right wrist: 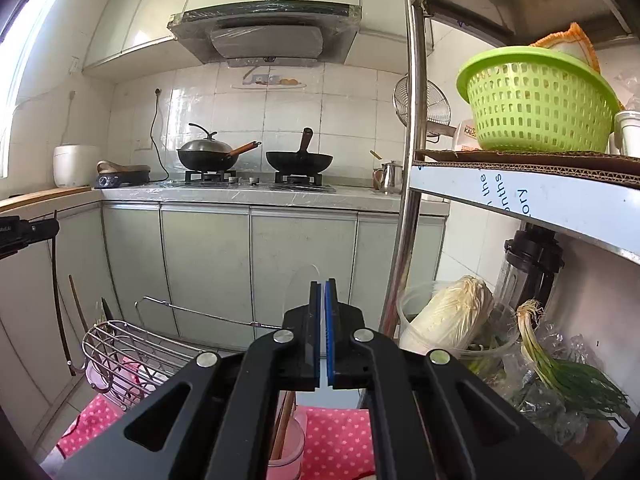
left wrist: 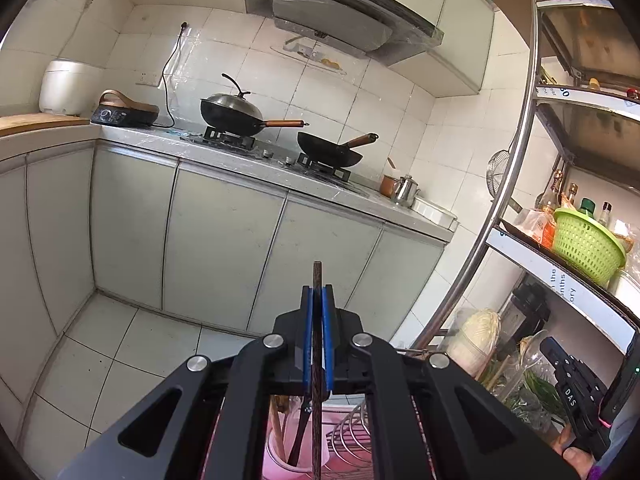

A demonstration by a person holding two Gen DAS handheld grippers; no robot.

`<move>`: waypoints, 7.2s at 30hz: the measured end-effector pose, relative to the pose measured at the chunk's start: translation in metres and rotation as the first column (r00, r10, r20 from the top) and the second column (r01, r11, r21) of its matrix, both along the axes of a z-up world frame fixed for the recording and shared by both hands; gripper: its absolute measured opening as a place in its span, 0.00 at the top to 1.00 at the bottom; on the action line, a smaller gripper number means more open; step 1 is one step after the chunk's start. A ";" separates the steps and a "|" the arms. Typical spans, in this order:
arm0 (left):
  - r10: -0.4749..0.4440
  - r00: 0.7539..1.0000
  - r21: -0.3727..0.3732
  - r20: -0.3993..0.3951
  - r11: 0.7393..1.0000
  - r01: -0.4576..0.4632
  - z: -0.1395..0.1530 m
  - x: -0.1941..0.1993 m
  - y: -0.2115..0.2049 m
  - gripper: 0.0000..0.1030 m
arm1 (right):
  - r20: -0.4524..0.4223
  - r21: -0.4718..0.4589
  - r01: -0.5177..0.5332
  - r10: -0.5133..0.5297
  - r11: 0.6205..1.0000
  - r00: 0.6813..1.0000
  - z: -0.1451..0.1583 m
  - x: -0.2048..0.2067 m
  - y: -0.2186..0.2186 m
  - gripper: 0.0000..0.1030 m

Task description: Organize utensils

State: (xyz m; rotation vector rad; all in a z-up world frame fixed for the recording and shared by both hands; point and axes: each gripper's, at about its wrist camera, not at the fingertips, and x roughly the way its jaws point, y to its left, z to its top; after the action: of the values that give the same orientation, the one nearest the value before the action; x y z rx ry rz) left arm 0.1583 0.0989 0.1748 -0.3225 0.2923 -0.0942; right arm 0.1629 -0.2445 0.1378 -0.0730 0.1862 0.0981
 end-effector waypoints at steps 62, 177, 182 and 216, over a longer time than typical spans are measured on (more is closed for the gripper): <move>-0.024 0.978 0.107 -0.207 0.993 0.047 -0.089 0.016 -0.047 0.65 | -0.388 0.167 -0.138 0.194 0.976 0.901 -0.084 0.045 0.007 0.85; -0.086 0.964 0.148 -0.252 0.981 0.126 -0.110 -0.121 -0.103 0.48 | -0.331 0.159 -0.159 0.204 0.974 0.921 -0.095 -0.109 0.039 0.43; -0.083 0.964 0.148 -0.254 0.981 0.123 -0.111 -0.120 -0.102 0.48 | -0.332 0.159 -0.160 0.205 0.974 0.921 -0.096 -0.108 0.039 0.44; -0.100 0.954 0.139 -0.283 0.980 0.144 -0.123 -0.108 -0.103 0.49 | -0.370 0.154 -0.154 0.201 0.976 0.907 -0.107 -0.097 0.042 0.43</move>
State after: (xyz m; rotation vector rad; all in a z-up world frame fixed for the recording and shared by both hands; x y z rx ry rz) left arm 0.0507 -0.0043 0.0518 -0.1585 0.5926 -0.1482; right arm 0.0660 -0.2021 0.0307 0.0527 0.5667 0.3074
